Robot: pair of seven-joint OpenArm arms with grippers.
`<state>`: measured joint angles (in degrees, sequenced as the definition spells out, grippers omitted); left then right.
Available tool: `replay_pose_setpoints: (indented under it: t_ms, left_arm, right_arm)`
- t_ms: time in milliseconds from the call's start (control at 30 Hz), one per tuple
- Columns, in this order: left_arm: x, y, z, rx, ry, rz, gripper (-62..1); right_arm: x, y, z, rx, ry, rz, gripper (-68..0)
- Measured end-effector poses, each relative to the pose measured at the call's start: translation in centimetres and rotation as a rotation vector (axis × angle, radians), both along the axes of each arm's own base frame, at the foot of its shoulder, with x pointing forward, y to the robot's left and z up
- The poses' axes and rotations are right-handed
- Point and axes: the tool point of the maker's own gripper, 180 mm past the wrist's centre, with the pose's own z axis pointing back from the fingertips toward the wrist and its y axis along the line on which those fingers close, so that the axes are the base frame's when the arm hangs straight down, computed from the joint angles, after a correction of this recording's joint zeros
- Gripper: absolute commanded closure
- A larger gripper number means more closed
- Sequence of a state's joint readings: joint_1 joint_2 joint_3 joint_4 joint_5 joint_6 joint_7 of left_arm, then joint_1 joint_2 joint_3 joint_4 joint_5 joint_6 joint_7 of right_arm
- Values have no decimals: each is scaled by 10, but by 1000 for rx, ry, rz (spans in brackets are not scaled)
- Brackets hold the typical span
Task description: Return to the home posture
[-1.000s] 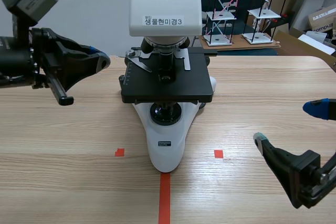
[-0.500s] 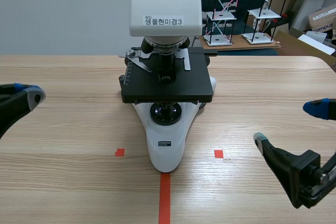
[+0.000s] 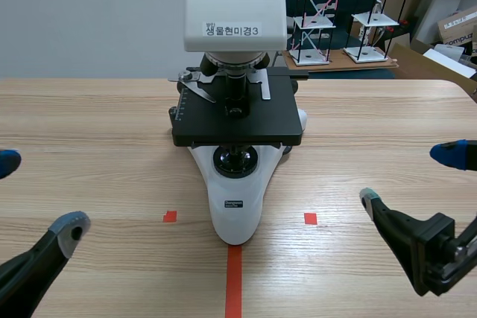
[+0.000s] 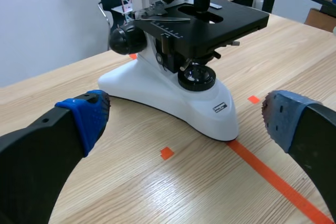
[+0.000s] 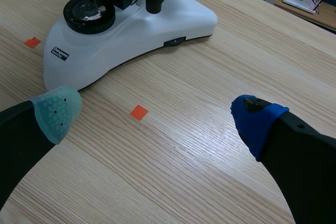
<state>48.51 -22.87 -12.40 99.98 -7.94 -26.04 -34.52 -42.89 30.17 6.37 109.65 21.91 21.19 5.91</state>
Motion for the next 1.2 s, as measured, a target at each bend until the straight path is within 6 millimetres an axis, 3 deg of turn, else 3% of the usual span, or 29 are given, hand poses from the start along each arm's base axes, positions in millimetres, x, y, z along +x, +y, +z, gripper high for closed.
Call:
replay_pose_setpoints:
  t_ms: [1200]
  left_arm:
    - [0, 2, -4, 25, 11, 3, -613]
  right_arm:
    - [0, 0, 0, 0, 0, 0, -634]
